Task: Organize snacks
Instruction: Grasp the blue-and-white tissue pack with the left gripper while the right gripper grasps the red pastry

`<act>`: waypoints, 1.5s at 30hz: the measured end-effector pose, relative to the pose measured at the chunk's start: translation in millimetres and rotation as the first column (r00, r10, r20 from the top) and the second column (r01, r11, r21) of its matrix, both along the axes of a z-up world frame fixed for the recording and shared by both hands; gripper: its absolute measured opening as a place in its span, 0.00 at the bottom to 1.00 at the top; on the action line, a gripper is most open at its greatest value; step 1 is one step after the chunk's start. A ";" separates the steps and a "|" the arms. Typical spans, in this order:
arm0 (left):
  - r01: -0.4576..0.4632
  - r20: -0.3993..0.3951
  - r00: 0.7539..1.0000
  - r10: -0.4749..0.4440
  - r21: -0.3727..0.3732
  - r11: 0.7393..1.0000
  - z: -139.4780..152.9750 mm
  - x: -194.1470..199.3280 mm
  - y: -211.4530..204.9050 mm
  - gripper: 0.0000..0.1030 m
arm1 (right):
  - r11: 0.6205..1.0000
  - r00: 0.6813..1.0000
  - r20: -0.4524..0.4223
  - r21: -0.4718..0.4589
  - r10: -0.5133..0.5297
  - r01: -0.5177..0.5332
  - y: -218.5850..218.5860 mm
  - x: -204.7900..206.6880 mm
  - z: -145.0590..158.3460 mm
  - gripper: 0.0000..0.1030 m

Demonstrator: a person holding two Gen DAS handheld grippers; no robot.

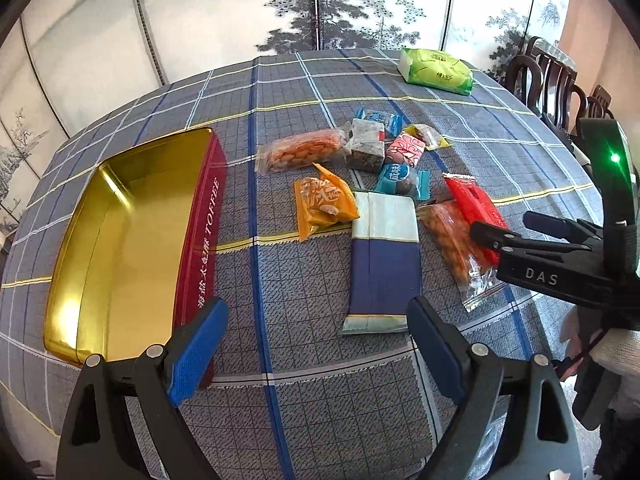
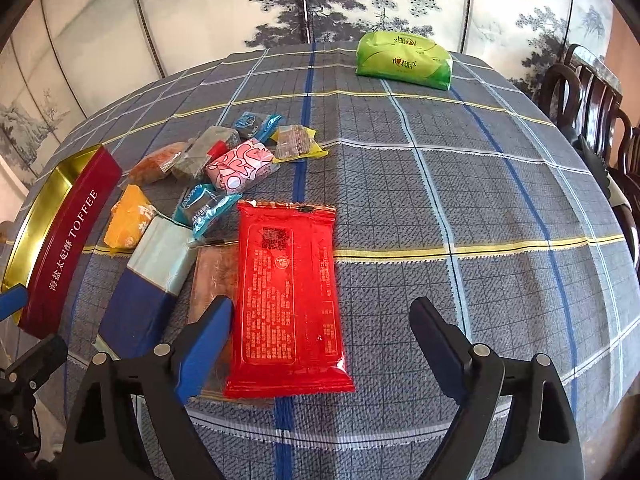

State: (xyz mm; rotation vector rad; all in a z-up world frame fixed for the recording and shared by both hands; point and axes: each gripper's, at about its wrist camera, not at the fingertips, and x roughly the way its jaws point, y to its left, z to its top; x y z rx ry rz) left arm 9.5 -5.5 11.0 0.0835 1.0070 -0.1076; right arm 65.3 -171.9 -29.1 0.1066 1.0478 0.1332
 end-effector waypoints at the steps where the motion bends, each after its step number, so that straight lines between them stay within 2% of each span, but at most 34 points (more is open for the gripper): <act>1: 0.010 0.001 1.000 -0.010 0.000 1.000 0.4 1.8 -1.9 0.86 | 1.000 1.000 0.001 0.014 0.003 -0.003 -0.2 2.1 -0.8 0.82; 7: 0.061 0.009 0.998 -0.061 0.004 0.998 1.2 10.2 -14.0 0.83 | 0.998 1.000 0.003 0.054 0.009 -0.009 -8.2 13.0 -4.8 0.78; 11: 0.084 -0.015 0.996 -0.084 0.004 0.996 -3.9 18.8 -21.0 0.80 | 1.000 1.000 -0.005 -0.006 0.015 -0.015 -13.6 15.8 -8.8 0.63; 17: 0.110 -0.068 0.991 -0.111 -0.019 0.994 -15.9 34.2 -28.4 0.78 | 0.994 0.999 0.002 -0.102 0.051 -0.050 -9.3 15.9 -11.2 0.63; 21: 0.112 -0.107 0.988 -0.114 -0.028 0.993 -25.8 41.3 -27.4 0.69 | 0.994 0.999 0.020 -0.097 0.049 -0.047 -10.7 13.3 -11.2 0.63; 24: 0.118 -0.139 0.982 -0.124 -0.056 0.991 -32.7 44.4 -27.7 0.68 | 0.994 0.998 0.036 -0.098 0.058 -0.054 -10.9 10.2 -11.5 0.64; 31: 0.133 -0.163 0.976 -0.141 -0.058 0.989 -40.2 56.0 -38.6 0.70 | 0.994 0.997 0.052 -0.099 0.061 -0.055 -11.7 7.4 -12.2 0.63; 32: 0.133 -0.170 0.975 -0.141 -0.057 0.990 -41.6 58.3 -40.1 0.70 | 0.994 0.997 0.057 -0.100 0.059 -0.053 -12.2 6.6 -11.5 0.59; 33: 0.134 -0.175 0.974 -0.143 -0.065 0.989 -42.6 59.9 -41.5 0.70 | 0.994 0.996 0.062 -0.101 0.058 -0.051 -12.5 6.0 -10.8 0.50; 38: 0.130 -0.182 0.974 -0.132 -0.022 0.991 -49.3 69.7 -50.4 0.69 | 0.994 0.997 0.064 -0.101 0.052 -0.045 -15.2 7.7 -10.1 0.47; 43: 0.127 -0.181 0.975 -0.125 -0.001 0.992 -51.3 75.6 -53.9 0.63 | 0.995 0.997 0.062 -0.096 0.047 -0.041 -17.3 12.0 -10.4 0.47; 45: 0.133 -0.180 0.975 -0.132 -0.004 0.991 -49.6 76.5 -54.7 0.50 | 0.994 0.997 0.061 -0.097 0.048 -0.042 -17.2 12.1 -10.5 0.47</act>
